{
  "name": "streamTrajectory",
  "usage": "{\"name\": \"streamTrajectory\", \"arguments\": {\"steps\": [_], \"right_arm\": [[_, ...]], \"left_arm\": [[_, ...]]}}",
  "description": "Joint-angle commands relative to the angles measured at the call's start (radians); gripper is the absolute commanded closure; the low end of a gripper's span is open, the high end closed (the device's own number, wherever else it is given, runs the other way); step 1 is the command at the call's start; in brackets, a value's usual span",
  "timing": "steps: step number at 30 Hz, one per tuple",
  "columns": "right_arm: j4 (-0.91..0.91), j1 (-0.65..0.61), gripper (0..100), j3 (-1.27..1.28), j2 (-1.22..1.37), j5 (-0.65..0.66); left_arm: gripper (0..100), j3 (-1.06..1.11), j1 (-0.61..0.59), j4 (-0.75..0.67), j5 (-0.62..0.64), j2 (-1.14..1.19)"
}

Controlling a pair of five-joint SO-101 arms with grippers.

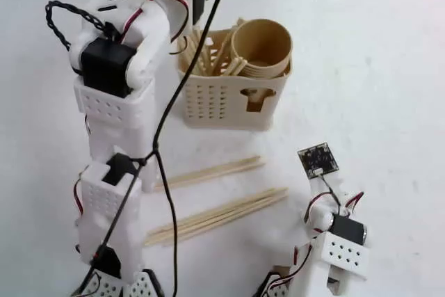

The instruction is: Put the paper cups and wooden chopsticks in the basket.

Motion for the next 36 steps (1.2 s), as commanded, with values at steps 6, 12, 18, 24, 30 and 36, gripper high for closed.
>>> {"name": "streamTrajectory", "arguments": {"steps": [6, 12, 18, 24, 30, 36], "right_arm": [[-0.016, 0.004, 98.1, -0.031, 0.005, 0.012], [-0.016, 0.004, 98.1, -0.031, 0.005, 0.012], [-0.016, 0.004, 98.1, -0.031, 0.005, 0.011], [-0.016, 0.004, 98.1, -0.031, 0.005, 0.011], [-0.016, 0.004, 98.1, -0.031, 0.005, 0.012], [-0.016, 0.004, 98.1, -0.031, 0.005, 0.012]], "left_arm": [[91, -0.031, -0.030, 0.021, -0.012, -0.053], [93, -0.020, -0.028, 0.339, -0.060, -0.090], [98, 0.137, 0.007, 0.328, -0.180, -0.306], [98, 0.922, 0.159, 0.325, -0.192, -0.688], [98, 1.850, 0.285, 0.017, -0.381, -0.989], [90, 2.344, 0.282, -0.404, -0.503, -1.033]]}}
